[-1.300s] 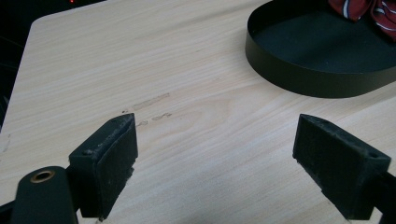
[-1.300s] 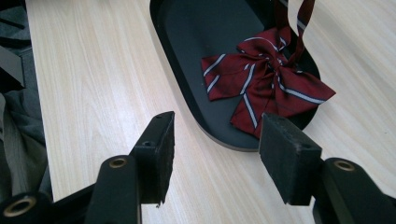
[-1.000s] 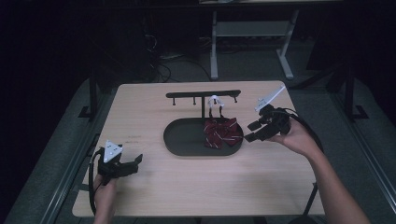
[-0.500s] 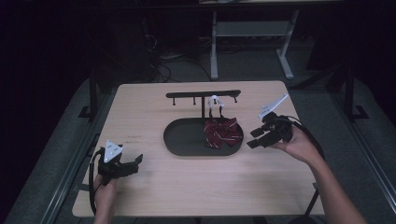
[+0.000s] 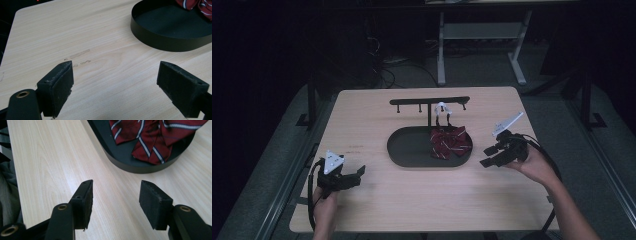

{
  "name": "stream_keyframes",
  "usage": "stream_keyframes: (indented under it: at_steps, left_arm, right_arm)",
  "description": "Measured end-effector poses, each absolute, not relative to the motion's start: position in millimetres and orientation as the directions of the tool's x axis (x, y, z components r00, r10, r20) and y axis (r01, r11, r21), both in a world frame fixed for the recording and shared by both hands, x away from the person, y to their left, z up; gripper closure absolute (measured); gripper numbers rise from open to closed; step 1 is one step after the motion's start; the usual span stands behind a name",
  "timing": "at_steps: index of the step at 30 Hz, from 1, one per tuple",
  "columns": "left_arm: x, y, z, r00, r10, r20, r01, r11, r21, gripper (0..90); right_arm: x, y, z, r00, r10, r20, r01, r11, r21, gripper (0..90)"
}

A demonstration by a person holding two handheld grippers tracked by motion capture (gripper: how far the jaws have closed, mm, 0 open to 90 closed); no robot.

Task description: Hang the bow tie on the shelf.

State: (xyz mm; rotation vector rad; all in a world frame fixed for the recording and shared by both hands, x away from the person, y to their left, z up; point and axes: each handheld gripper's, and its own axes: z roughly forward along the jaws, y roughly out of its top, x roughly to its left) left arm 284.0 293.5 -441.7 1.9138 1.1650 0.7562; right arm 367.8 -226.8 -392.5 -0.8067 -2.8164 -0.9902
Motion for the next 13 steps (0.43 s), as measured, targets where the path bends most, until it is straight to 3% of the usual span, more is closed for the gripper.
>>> stream_keyframes:
  at_steps: [13]
  left_arm:
    - [285, 293, -442, 0.412, 0.906, 0.099, 0.458, -0.299, 0.837, 13.5]
  right_arm:
    - [353, -238, -412, -0.850, 0.479, 0.220, 0.509, 0.637, 0.579, 43.3]
